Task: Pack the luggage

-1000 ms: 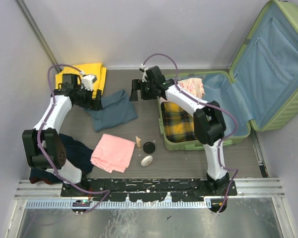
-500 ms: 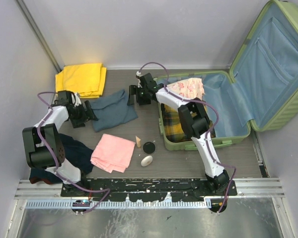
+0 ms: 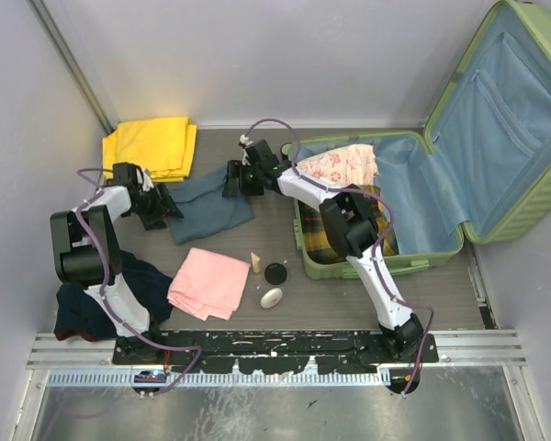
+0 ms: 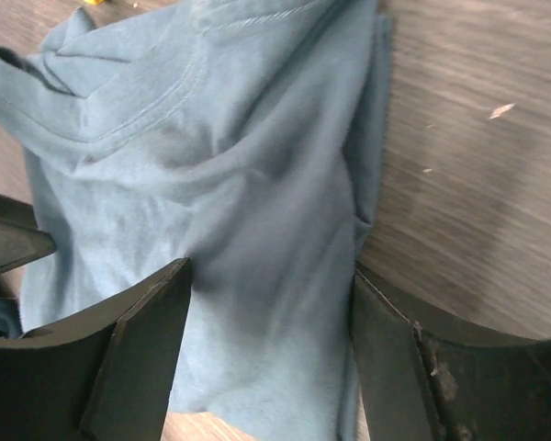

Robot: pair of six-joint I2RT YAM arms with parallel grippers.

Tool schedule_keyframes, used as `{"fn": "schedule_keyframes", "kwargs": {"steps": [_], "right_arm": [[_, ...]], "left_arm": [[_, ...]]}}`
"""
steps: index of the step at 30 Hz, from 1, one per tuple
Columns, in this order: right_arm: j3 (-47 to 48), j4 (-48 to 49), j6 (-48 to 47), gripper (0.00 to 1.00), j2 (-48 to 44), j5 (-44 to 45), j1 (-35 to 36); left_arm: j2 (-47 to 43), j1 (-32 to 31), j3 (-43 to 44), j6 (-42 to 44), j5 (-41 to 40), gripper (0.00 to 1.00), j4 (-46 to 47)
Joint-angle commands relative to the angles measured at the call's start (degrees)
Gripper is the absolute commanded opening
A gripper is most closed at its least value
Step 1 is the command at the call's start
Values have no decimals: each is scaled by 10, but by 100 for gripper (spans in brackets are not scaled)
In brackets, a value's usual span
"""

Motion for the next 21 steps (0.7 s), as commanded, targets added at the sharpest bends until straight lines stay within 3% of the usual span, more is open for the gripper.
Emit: {"fn": "schedule_keyframes", "kwargs": {"steps": [1,4,6,10,12,21], "right_arm": [[-9,0,39,70,17,-31,22],[-7,5,47,58,15,-48,26],[1,4,42,48,9,-52,26],[29,0,13,14,-21,-52,23],[52,-9,-2,1,-40,-50,20],[78,-68,-73,1,-173,-36,-22]], "left_arm": [[26,-19,4,-2,17,59,30],[29,-43,-14,-2,22,47,46],[29,-54,-16,-3,19,33,44],[6,-57,8,-10,37,6,32],[-18,-64,22,-3,47,0,30],[-175,-128,70,20,59,0,42]]}}
